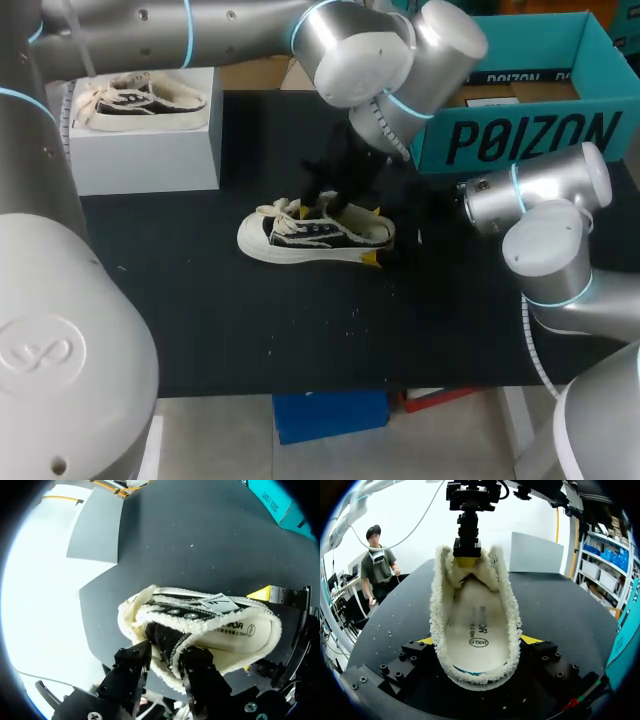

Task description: Take the shoe out of the shoebox, open the shoe tongue, remove and reinsert the insole, then place the shoe into the shoebox

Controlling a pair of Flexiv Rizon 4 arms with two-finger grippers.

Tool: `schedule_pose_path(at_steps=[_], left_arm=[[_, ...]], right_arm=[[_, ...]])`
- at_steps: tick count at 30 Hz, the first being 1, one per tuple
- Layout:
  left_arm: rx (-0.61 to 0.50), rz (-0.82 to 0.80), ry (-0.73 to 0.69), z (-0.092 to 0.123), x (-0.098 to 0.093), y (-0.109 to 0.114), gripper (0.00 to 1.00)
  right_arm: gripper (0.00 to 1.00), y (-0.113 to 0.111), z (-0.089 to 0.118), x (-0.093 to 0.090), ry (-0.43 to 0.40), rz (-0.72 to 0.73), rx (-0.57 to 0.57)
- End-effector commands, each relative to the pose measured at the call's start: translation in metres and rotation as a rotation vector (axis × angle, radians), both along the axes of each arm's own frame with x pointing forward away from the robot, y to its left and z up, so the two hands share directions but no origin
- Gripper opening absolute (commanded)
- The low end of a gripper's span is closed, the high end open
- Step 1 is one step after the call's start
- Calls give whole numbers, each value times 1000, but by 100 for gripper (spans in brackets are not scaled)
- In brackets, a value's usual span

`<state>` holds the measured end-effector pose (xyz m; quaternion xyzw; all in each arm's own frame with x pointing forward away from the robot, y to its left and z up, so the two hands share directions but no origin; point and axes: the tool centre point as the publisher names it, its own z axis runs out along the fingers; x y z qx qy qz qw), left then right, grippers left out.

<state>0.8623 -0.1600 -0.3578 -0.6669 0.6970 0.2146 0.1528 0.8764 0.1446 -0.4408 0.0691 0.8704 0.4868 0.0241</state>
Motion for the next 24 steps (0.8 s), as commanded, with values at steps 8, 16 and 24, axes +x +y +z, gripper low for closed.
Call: schedule_pose_path(at_steps=[8,16,24], left_arm=[[-13,-22,-22,5,-4,-5,0],[-41,-34,-71,26,-3,-1,0],[-10,2,-103,33,-9,32,0]], right_arm=[[0,1,-1,0,1,-2,-2],[0,1,-1,0,1,-2,-2],[0,1,-1,0,1,-2,-2]])
